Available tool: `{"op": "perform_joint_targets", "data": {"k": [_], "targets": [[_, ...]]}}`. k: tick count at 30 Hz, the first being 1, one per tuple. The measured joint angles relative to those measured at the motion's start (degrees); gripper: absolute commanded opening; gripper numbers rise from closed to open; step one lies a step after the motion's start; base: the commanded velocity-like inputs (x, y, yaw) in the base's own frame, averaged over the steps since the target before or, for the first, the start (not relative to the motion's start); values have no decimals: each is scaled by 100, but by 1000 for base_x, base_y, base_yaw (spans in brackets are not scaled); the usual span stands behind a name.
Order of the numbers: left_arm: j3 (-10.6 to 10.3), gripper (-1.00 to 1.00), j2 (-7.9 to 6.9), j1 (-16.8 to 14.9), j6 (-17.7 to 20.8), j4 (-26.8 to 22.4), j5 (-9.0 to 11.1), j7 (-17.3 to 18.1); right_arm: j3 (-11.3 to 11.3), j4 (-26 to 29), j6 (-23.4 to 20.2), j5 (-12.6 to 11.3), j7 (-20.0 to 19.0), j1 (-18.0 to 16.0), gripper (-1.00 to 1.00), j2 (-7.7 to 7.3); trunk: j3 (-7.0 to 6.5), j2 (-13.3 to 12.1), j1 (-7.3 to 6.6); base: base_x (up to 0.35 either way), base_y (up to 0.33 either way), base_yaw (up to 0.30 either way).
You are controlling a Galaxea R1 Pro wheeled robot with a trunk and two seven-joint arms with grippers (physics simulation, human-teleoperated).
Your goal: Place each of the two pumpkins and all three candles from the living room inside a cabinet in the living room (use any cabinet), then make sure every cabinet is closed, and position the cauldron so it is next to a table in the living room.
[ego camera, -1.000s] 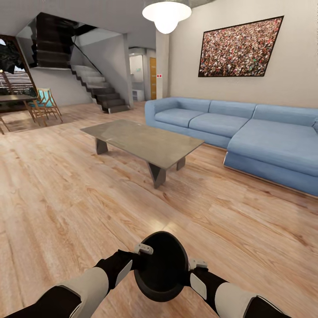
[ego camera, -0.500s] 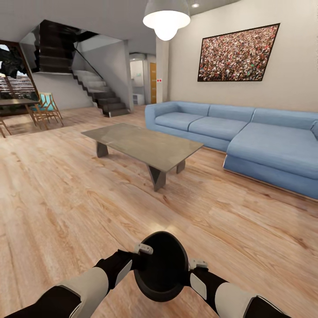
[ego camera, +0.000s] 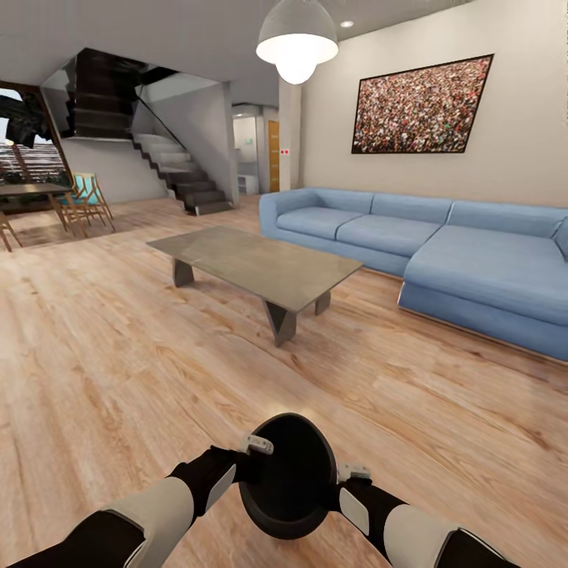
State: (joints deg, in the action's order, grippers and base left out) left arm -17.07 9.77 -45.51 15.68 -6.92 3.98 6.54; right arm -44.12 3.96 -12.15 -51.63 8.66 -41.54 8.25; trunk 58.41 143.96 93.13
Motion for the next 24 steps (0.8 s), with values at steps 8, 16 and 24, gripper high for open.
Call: {"op": "perform_joint_targets", "data": {"k": [8,16,24], "targets": [[0,-100,0,0,0,2,2,0,-10,0,0,-4,0,0,-100,0,-74,0,0,0,0,0],[0,-100,0,0,0,3,2,0,-14,-1,0,-8,0,0,-100,0,-148,0,0,0,0,0],[0,-100,0,0,0,3,2,0,-17,-1,0,-8,-1,0,-100,0,-219,0,0,4,0,12]]}}
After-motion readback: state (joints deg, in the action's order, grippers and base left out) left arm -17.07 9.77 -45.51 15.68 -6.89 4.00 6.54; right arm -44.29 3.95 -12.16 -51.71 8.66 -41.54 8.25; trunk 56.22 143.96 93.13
